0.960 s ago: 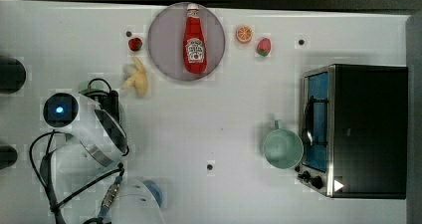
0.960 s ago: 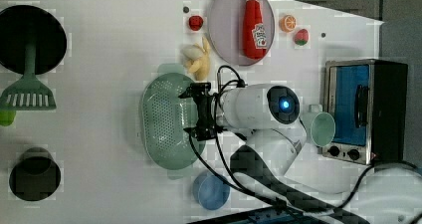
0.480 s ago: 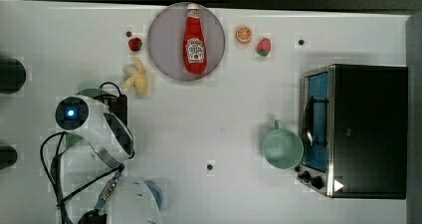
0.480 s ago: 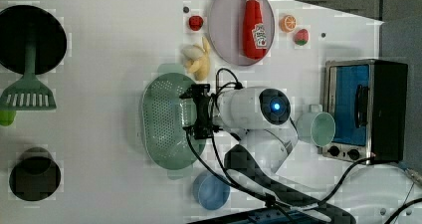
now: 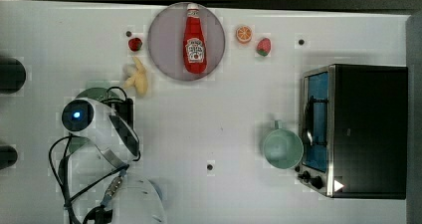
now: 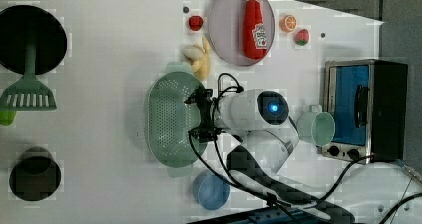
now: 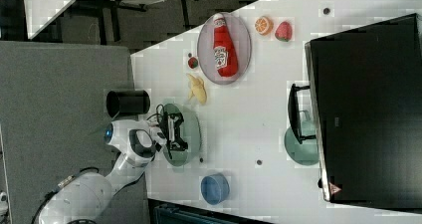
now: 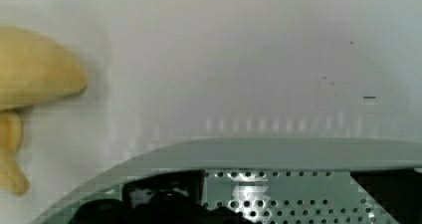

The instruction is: Drag strainer left to right.

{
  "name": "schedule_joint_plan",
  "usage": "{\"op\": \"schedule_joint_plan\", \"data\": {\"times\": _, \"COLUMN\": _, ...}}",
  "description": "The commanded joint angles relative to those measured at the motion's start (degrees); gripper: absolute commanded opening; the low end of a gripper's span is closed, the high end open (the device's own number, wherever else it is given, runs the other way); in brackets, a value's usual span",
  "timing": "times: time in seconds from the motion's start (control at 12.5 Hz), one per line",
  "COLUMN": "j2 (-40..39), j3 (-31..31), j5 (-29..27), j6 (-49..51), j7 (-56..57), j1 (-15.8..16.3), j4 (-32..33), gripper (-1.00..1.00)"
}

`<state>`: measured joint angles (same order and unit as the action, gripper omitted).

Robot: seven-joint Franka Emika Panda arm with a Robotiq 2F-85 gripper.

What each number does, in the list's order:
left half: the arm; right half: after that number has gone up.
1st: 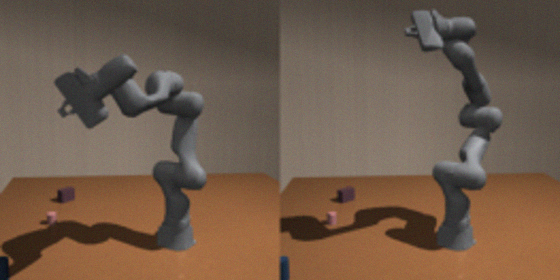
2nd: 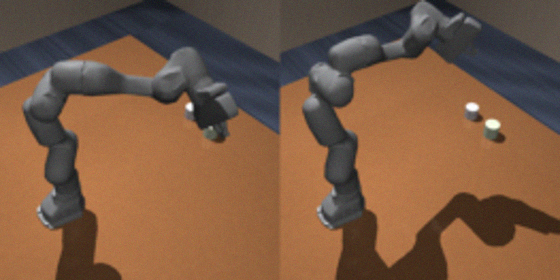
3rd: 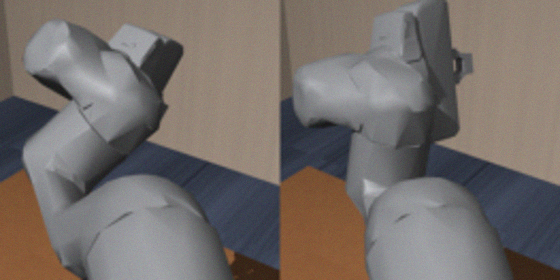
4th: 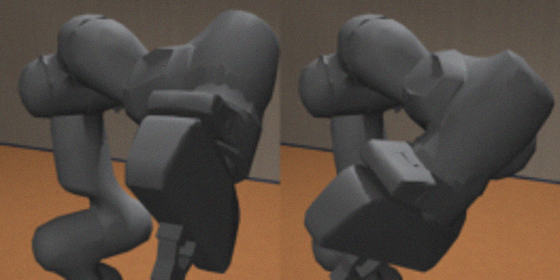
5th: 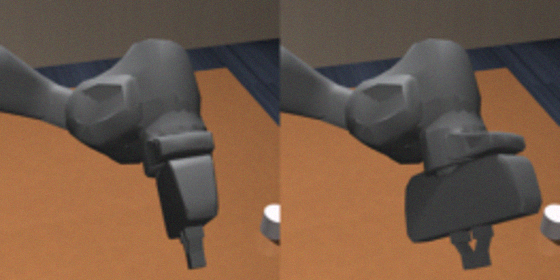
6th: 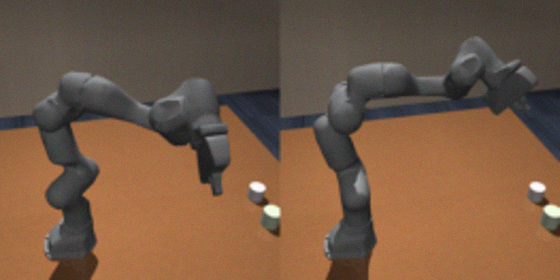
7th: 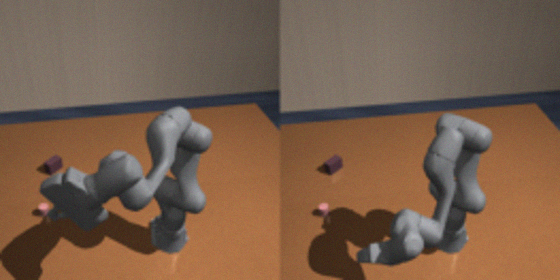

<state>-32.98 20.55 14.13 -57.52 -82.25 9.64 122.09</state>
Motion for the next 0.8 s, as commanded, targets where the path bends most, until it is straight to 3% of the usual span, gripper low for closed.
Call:
{"op": "schedule_joint_plan", "data": {"times": 0.08, "j2": 1.5, "j3": -1.0, "j5": -1.1, "j6": -1.0, "j7": -0.6, "j1": -1.6, "j4": -0.7, "gripper": 1.00}}
{"op": "schedule_joint_plan", "data": {"times": 0.8, "j2": 6.8, "j3": -1.2, "j5": -1.1, "j6": -1.9, "j7": 10.8, "j1": -9.6, "j4": 6.6, "gripper": 1.00}}
